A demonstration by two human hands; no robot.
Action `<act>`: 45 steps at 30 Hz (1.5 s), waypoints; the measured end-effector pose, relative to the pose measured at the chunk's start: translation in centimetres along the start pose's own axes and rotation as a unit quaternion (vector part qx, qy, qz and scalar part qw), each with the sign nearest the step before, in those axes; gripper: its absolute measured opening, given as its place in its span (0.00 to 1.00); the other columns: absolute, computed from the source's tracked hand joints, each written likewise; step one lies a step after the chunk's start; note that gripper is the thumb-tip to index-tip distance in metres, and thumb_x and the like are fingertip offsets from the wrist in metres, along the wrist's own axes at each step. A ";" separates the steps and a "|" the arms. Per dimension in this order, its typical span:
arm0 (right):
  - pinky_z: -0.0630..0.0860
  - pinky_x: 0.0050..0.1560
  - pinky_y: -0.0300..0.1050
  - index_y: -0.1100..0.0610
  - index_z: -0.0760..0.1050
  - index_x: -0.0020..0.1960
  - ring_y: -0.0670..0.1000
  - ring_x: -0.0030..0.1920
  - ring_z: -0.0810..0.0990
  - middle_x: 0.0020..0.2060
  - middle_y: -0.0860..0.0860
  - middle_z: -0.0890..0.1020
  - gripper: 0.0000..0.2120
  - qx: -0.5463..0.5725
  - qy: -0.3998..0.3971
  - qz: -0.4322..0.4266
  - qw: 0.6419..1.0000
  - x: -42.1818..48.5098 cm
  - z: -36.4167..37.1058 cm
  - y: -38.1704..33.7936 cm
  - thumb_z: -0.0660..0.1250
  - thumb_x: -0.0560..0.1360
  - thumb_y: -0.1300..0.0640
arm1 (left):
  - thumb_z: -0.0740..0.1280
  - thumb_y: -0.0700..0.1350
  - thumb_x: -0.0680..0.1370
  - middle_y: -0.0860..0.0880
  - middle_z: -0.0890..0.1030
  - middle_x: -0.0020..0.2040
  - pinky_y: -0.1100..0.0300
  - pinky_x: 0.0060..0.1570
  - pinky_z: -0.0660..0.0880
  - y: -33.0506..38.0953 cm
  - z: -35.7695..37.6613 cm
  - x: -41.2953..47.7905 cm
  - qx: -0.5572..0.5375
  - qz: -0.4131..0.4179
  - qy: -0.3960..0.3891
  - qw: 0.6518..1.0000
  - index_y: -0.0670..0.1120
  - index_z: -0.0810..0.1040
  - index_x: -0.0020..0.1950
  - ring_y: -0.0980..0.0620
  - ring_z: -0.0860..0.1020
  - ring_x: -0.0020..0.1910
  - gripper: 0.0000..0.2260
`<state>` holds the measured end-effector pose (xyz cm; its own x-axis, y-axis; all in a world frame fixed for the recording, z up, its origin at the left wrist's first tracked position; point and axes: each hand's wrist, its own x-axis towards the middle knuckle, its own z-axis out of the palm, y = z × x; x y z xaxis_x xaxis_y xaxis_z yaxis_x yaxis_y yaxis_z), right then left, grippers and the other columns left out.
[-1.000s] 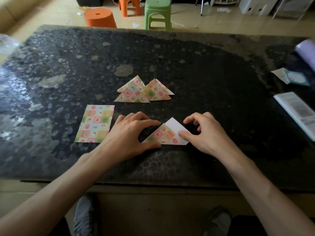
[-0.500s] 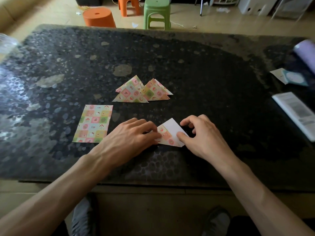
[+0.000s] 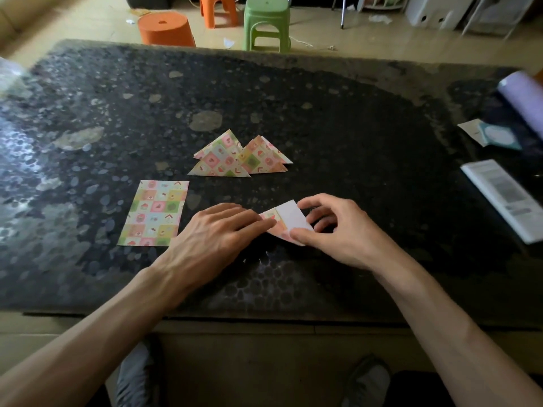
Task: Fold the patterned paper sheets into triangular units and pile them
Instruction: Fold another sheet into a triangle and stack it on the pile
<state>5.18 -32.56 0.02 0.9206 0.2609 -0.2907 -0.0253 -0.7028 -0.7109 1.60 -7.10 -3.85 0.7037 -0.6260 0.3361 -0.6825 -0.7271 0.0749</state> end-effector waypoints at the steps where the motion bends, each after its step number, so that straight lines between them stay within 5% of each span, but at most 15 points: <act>1: 0.76 0.54 0.40 0.37 0.75 0.67 0.41 0.57 0.78 0.55 0.39 0.78 0.31 -0.017 -0.032 -0.021 0.999 -0.1 -0.4 0.2 0.80 0.66 0.37 | 0.68 0.43 0.81 0.47 0.82 0.62 0.49 0.65 0.77 -0.2 -0.1 0.0 -0.008 -0.009 0.009 1.000 0.46 0.81 0.68 0.46 0.82 0.60 0.14; 4: 0.71 0.63 0.42 0.32 0.71 0.69 0.39 0.65 0.68 0.60 0.36 0.71 0.36 -0.117 -0.088 -0.097 0.985 -0.3 -0.7 0.7 0.81 0.64 0.39 | 0.69 0.41 0.80 0.50 0.83 0.60 0.51 0.66 0.77 -0.8 -0.3 -0.2 -0.057 -0.072 0.037 0.995 0.47 0.85 0.60 0.50 0.81 0.59 0.10; 7: 0.73 0.63 0.43 0.38 0.80 0.62 0.40 0.62 0.71 0.57 0.37 0.73 0.22 -0.131 -0.017 -0.195 0.972 -0.4 0.6 1.2 0.79 0.70 0.49 | 0.72 0.38 0.78 0.52 0.84 0.58 0.53 0.49 0.83 -1.2 -0.3 -0.3 -0.120 -0.145 0.063 0.980 0.48 0.86 0.54 0.55 0.82 0.55 0.08; 11: 0.78 0.54 0.47 0.44 0.85 0.49 0.44 0.55 0.77 0.51 0.39 0.78 0.08 -0.116 0.031 -0.263 0.957 -0.5 2.0 1.5 0.78 0.72 0.54 | 0.74 0.42 0.76 0.52 0.84 0.59 0.46 0.60 0.79 -1.8 0.0 -0.5 -0.108 -0.146 0.054 0.982 0.49 0.87 0.53 0.51 0.79 0.65 0.07; 16: 0.78 0.53 0.46 0.46 0.85 0.49 0.45 0.55 0.76 0.51 0.41 0.78 0.06 -0.146 0.031 -0.295 0.944 -0.7 2.7 1.1 0.76 0.73 0.54 | 0.74 0.45 0.75 0.51 0.79 0.60 0.45 0.56 0.77 -1.6 -0.2 -0.4 -0.055 -0.166 0.031 0.984 0.52 0.87 0.55 0.47 0.75 0.61 0.09; 19: 0.78 0.54 0.45 0.47 0.85 0.49 0.44 0.54 0.76 0.50 0.40 0.79 0.05 -0.158 0.037 -0.297 0.941 -0.7 2.6 1.0 0.76 0.74 0.54 | 0.71 0.38 0.77 0.54 0.78 0.58 0.53 0.56 0.77 -1.4 -0.4 -0.2 -0.121 -0.187 0.015 0.975 0.55 0.86 0.60 0.53 0.75 0.57 0.16; 22: 0.77 0.53 0.45 0.47 0.85 0.50 0.43 0.53 0.76 0.49 0.40 0.80 0.05 -0.165 0.037 -0.301 0.938 -0.7 2.9 0.9 0.75 0.75 0.53 | 0.69 0.48 0.79 0.58 0.78 0.56 0.63 0.54 0.74 -0.7 -0.7 0.0 -0.186 -0.179 -0.010 0.966 0.56 0.84 0.60 0.59 0.76 0.56 0.11; 27: 0.77 0.52 0.46 0.45 0.85 0.53 0.44 0.54 0.76 0.50 0.39 0.79 0.05 -0.160 0.004 -0.294 0.942 -0.5 3.0 1.0 0.74 0.77 0.50 | 0.70 0.56 0.77 0.59 0.78 0.57 0.50 0.60 0.75 -0.6 -0.3 -0.3 -0.178 -0.153 -0.061 0.970 0.58 0.85 0.57 0.57 0.75 0.59 0.11; 33: 0.72 0.57 0.40 0.42 0.85 0.53 0.41 0.58 0.73 0.50 0.37 0.76 0.07 -0.102 -0.048 -0.227 0.967 -0.1 3.0 0.8 0.72 0.78 0.44 | 0.72 0.52 0.77 0.61 0.80 0.58 0.59 0.62 0.75 -1.1 -0.8 -0.4 -0.201 -0.156 -0.064 0.965 0.57 0.86 0.56 0.60 0.76 0.60 0.09; 39: 0.70 0.50 0.35 0.40 0.84 0.50 0.39 0.54 0.74 0.47 0.37 0.79 0.06 -0.081 -0.017 -0.176 0.981 0.2 3.6 0.4 0.73 0.76 0.40 | 0.72 0.53 0.76 0.61 0.79 0.57 0.64 0.61 0.72 -0.9 -0.9 -0.5 -0.206 -0.158 -0.073 0.963 0.57 0.86 0.50 0.61 0.75 0.60 0.05; 45: 0.72 0.49 0.37 0.43 0.82 0.46 0.40 0.51 0.74 0.43 0.39 0.79 0.05 -0.092 0.041 -0.159 0.982 0.1 4.7 0.0 0.74 0.75 0.43 | 0.64 0.68 0.76 0.63 0.77 0.55 0.55 0.60 0.74 -0.2 -0.8 -0.5 -0.203 -0.180 -0.058 0.961 0.59 0.84 0.47 0.62 0.74 0.60 0.16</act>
<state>3.42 -29.44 -3.00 0.8986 0.4384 -0.0152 0.3327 -0.7037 -0.6278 1.28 -6.43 -3.29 0.9100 -0.3984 0.1149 -0.3945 -0.7470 0.5352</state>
